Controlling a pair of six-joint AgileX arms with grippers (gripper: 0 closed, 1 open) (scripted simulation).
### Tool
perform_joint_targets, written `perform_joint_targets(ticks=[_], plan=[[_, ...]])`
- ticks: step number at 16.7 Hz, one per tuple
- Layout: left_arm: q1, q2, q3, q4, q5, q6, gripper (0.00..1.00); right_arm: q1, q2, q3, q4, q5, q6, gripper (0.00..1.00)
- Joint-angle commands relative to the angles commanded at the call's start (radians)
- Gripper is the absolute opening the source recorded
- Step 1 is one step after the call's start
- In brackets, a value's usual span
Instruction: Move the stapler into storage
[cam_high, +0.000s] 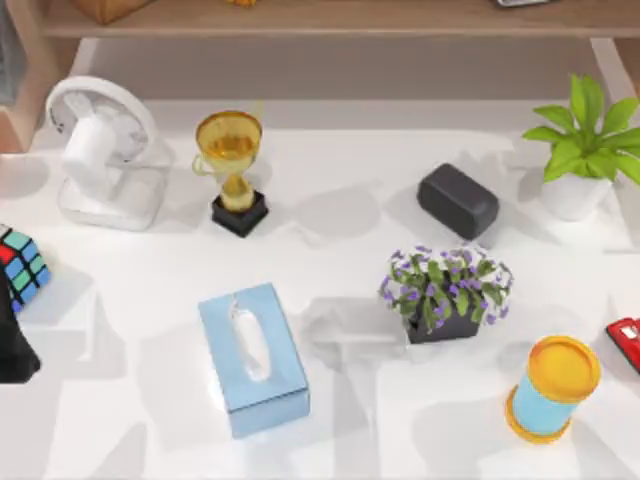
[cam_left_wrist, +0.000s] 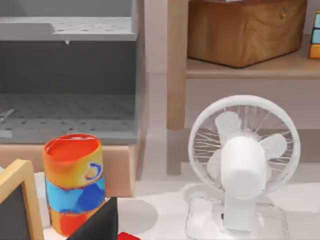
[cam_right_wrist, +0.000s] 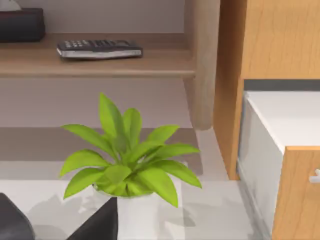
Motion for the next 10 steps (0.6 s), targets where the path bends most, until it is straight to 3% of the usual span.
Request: perform_joint_targets(ticks=[5,10], plan=[[0.000,0.000,0.000,0.000,0.000,0.000,1.00,0.004,0.065,0.053,-0.047,0.001,-0.013,1.00],[0.000,0.000,0.000,0.000,0.000,0.000,1.00,0.019,0.382,0.268,-0.244,0.003,-0.074,1.00]])
